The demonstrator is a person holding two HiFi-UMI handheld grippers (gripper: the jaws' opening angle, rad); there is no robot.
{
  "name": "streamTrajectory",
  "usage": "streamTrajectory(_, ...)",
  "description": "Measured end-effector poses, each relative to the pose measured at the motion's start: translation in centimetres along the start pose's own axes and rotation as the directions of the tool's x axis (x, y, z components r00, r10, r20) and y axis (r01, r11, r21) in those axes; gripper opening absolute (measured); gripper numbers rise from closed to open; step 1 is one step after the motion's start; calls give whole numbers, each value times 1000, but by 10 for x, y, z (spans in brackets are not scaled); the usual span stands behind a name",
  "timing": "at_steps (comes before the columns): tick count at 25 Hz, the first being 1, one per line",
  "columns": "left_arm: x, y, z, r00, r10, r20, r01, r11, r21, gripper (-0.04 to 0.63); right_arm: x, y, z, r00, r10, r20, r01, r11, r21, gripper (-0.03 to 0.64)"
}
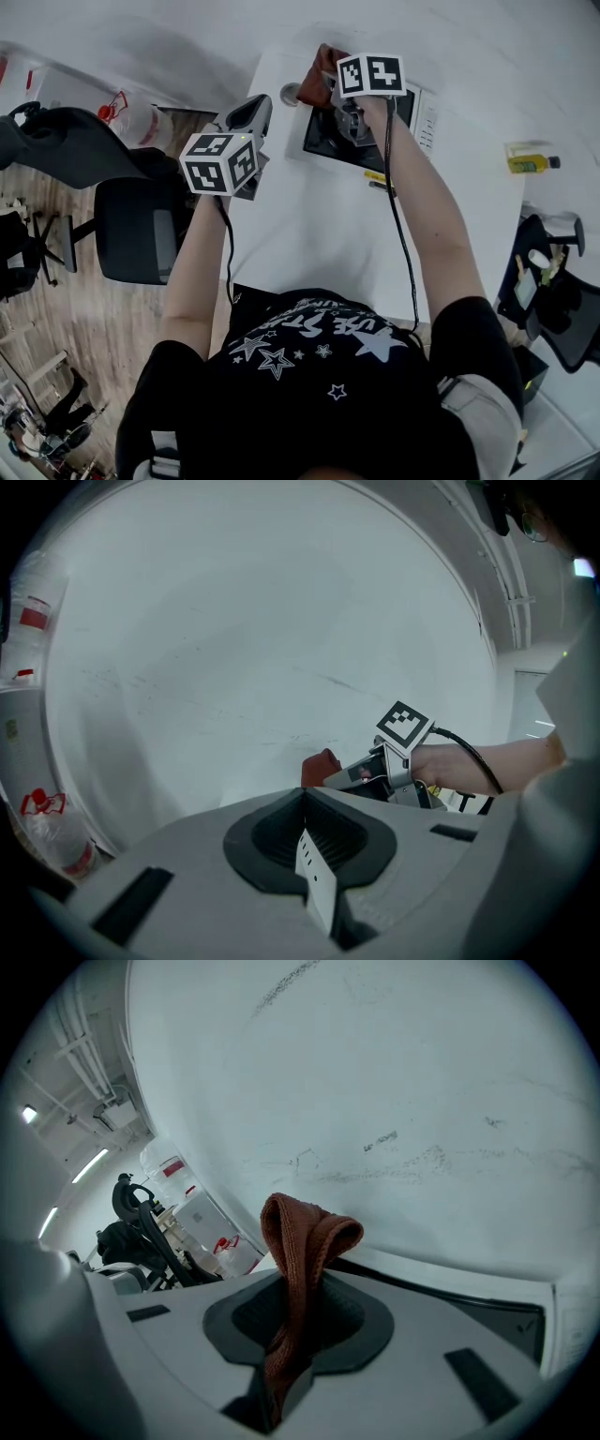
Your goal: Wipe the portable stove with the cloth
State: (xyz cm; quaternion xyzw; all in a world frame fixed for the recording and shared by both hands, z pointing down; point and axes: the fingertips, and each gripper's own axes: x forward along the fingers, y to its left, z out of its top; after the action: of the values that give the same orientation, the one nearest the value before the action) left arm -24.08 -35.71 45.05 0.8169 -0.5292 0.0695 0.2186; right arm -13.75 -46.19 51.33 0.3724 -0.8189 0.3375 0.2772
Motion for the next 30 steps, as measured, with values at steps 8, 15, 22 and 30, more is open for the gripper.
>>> streamTrajectory(8,4,-14,5,1000,-16,-3,16,1000,19,8,-16,-17,-6,1000,-16,1,16,1000,20,66)
streamTrajectory(15,13,-36,4,999,-33,-13,34,999,32,8,-39,-46,-16,999,-44,11,43,998,54,66)
streamTrajectory(22,18,-60,7,998,-55,-18,56,997,55,8,-56,-63,-26,999,-46,14,45,996,79,66)
streamTrajectory(30,30,-86,5,997,-73,-26,75,995,59,8,-82,-92,-41,998,-66,23,63,992,109,66)
